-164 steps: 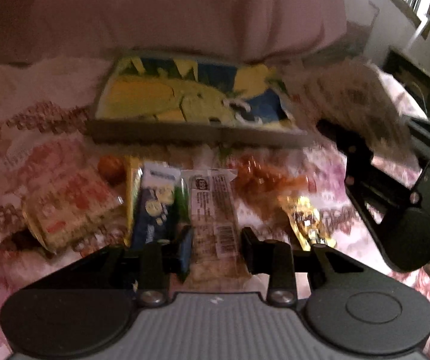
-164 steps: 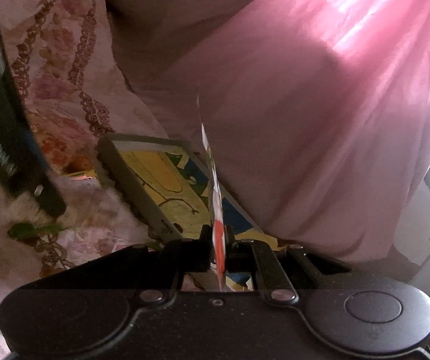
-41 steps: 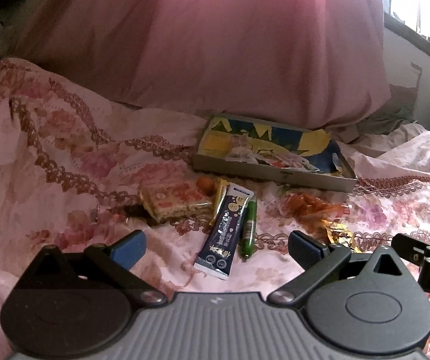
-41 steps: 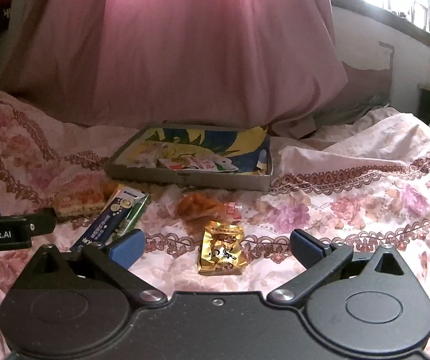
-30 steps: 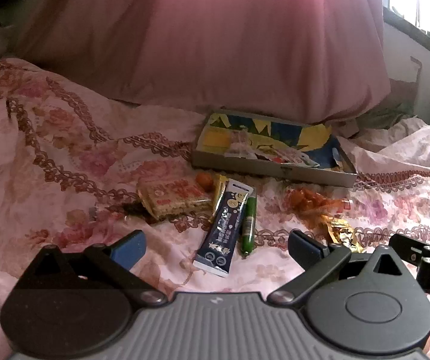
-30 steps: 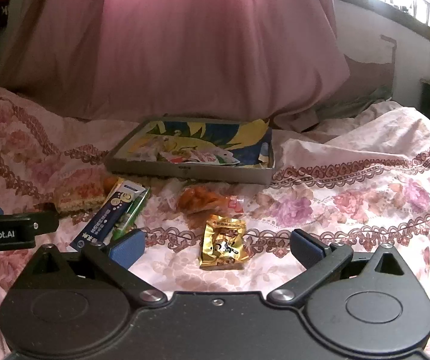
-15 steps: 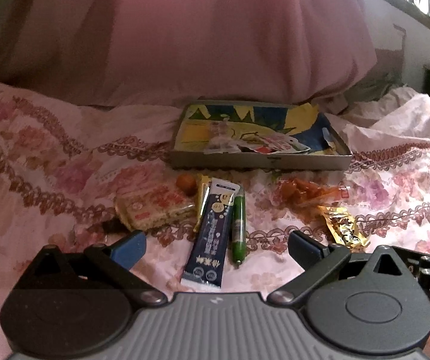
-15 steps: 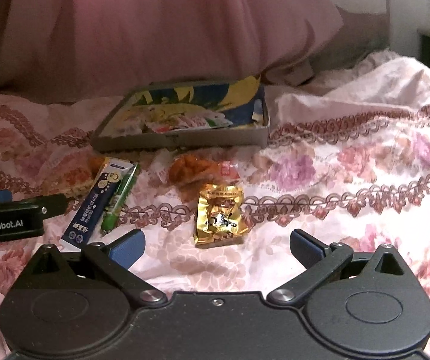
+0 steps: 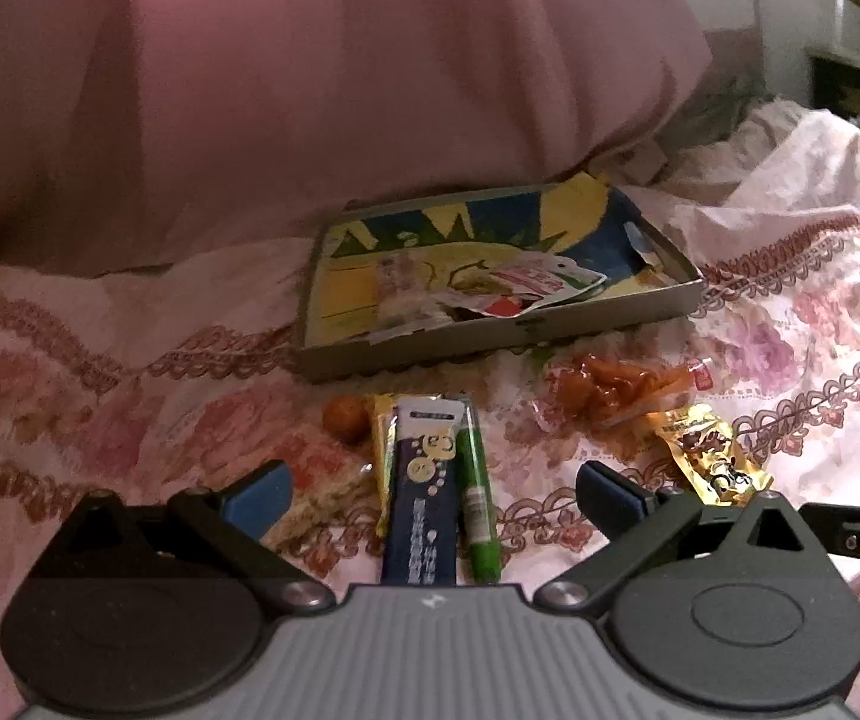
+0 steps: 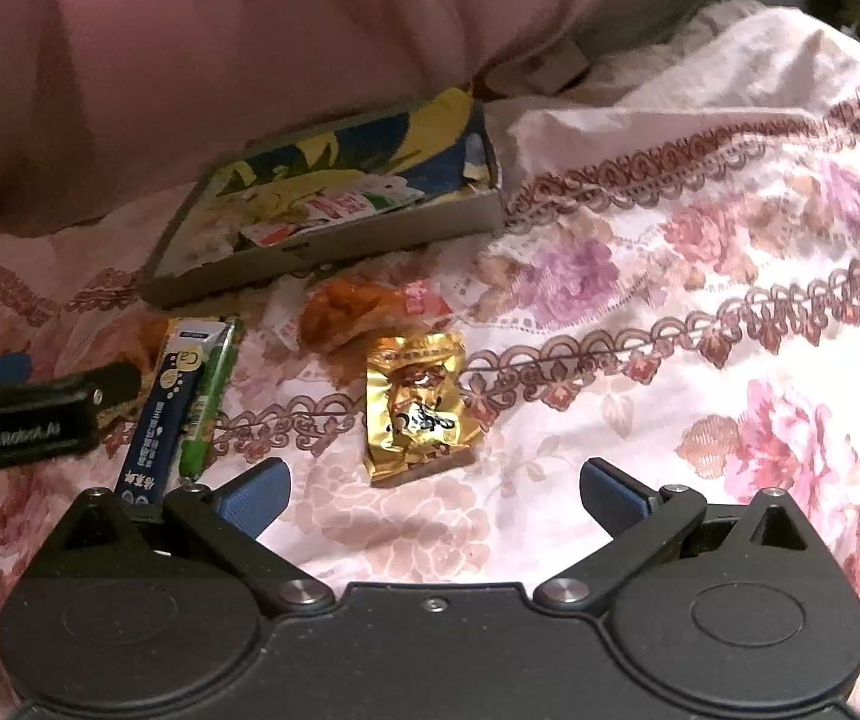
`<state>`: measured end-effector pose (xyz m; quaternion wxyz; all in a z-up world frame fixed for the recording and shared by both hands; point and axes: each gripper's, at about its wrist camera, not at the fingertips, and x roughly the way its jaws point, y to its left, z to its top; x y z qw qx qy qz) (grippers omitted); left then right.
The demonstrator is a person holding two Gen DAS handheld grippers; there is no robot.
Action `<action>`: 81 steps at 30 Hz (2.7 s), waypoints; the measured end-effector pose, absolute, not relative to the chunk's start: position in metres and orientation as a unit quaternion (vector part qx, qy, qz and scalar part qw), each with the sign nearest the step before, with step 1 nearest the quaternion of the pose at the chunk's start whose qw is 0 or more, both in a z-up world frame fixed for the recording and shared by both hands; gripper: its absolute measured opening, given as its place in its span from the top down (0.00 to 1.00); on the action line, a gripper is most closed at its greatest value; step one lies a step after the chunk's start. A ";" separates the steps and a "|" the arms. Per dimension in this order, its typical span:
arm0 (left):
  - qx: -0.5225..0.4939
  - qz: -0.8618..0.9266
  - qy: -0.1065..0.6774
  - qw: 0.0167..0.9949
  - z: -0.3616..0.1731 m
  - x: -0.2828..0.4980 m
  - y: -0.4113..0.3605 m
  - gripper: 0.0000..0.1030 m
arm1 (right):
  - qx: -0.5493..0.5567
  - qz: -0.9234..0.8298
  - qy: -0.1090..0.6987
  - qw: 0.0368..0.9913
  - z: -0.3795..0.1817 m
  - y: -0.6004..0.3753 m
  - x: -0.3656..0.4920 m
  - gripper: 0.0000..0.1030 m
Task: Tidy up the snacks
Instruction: 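Move the right tool to the gold pouch and close on it, then lift the gold pouch with the right tool while the left tool reaches the orange candied bag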
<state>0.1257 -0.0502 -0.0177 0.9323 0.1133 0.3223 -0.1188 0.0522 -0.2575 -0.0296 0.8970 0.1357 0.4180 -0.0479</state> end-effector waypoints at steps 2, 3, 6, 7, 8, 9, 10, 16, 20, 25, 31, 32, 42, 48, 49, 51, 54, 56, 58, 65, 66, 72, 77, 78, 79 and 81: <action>0.121 -0.125 0.324 0.930 -0.018 0.134 -0.057 0.00 | 0.141 -0.051 0.420 0.895 -0.030 -0.259 0.053 0.01; 0.125 -0.128 0.325 0.929 -0.018 0.139 -0.060 0.00 | 0.142 -0.053 0.419 0.895 -0.030 -0.260 0.053 0.01; 0.130 -0.137 0.331 0.924 -0.020 0.152 -0.069 0.00 | 0.145 -0.056 0.422 0.893 -0.031 -0.261 0.054 0.01; 0.133 -0.140 0.332 0.923 -0.021 0.156 -0.073 0.00 | 0.146 -0.056 0.424 0.892 -0.032 -0.261 0.054 0.01; 0.135 -0.142 0.333 0.922 -0.021 0.159 -0.077 0.00 | 0.146 -0.056 0.426 0.891 -0.033 -0.262 0.055 0.01; 0.139 -0.145 0.333 0.921 -0.022 0.162 -0.080 0.00 | 0.146 -0.057 0.429 0.890 -0.033 -0.263 0.057 0.01; 0.141 -0.147 0.333 0.921 -0.022 0.164 -0.083 0.00 | 0.145 -0.058 0.432 0.889 -0.034 -0.264 0.058 0.01; 0.144 -0.154 0.334 0.919 -0.033 0.170 -0.088 0.00 | 0.117 -0.041 0.454 0.882 -0.039 -0.267 0.077 0.01; 0.159 -0.159 0.326 0.918 -0.041 0.169 -0.085 0.00 | 0.067 -0.007 0.485 0.872 -0.043 -0.267 0.100 0.01; 0.164 -0.166 0.322 0.918 -0.050 0.176 -0.086 0.00 | 0.032 0.033 0.499 0.865 -0.047 -0.270 0.126 0.01; 0.161 -0.173 0.324 0.916 -0.058 0.183 -0.088 0.00 | 0.021 0.058 0.516 0.854 -0.066 -0.261 0.142 0.01; 0.163 -0.173 0.324 0.916 -0.059 0.184 -0.089 0.00 | 0.012 0.061 0.519 0.852 -0.069 -0.258 0.144 0.01; 0.162 -0.178 0.328 0.913 -0.066 0.190 -0.092 0.00 | -0.033 0.044 0.539 0.840 -0.091 -0.250 0.159 0.06; 0.166 -0.186 0.325 0.912 -0.070 0.193 -0.095 0.00 | 0.008 0.022 0.532 0.846 -0.087 -0.264 0.160 0.23; 0.168 -0.189 0.322 0.912 -0.070 0.193 -0.095 0.00 | 0.013 0.017 0.530 0.848 -0.086 -0.266 0.162 0.27; 0.175 -0.199 0.315 0.911 -0.071 0.193 -0.098 0.00 | 0.026 0.010 0.529 0.848 -0.085 -0.271 0.164 0.31; 0.185 -0.220 0.309 0.906 -0.073 0.192 -0.104 0.00 | 0.042 0.001 0.525 0.850 -0.082 -0.279 0.168 0.37; 0.186 -0.241 0.311 0.900 -0.075 0.192 -0.107 0.00 | 0.051 -0.010 0.521 0.852 -0.079 -0.285 0.170 0.37; 0.181 -0.256 0.311 0.897 -0.077 0.194 -0.111 0.00 | 0.060 -0.019 0.520 0.852 -0.079 -0.290 0.172 0.37; 0.168 -0.300 0.305 0.888 -0.079 0.206 -0.130 0.00 | 0.095 -0.057 0.521 0.846 -0.083 -0.310 0.181 0.37; 0.165 -0.301 0.308 0.887 -0.081 0.209 -0.133 0.00 | 0.100 -0.061 0.521 0.845 -0.083 -0.311 0.182 0.37; 0.162 -0.293 0.320 0.886 -0.093 0.224 -0.141 0.00 | 0.099 -0.070 0.519 0.846 -0.086 -0.310 0.184 0.37; 0.161 -0.313 0.316 0.881 -0.095 0.225 -0.149 0.01 | 0.104 -0.075 0.518 0.846 -0.087 -0.312 0.185 0.37; 0.160 -0.311 0.318 0.881 -0.096 0.227 -0.150 0.01 | 0.109 -0.075 0.518 0.845 -0.087 -0.313 0.185 0.37; 0.156 -0.308 0.322 0.882 -0.096 0.229 -0.151 0.01 | 0.112 -0.075 0.518 0.845 -0.087 -0.314 0.185 0.37; 0.139 -0.305 0.331 0.882 -0.097 0.234 -0.151 0.01 | 0.113 -0.075 0.517 0.845 -0.087 -0.314 0.185 0.37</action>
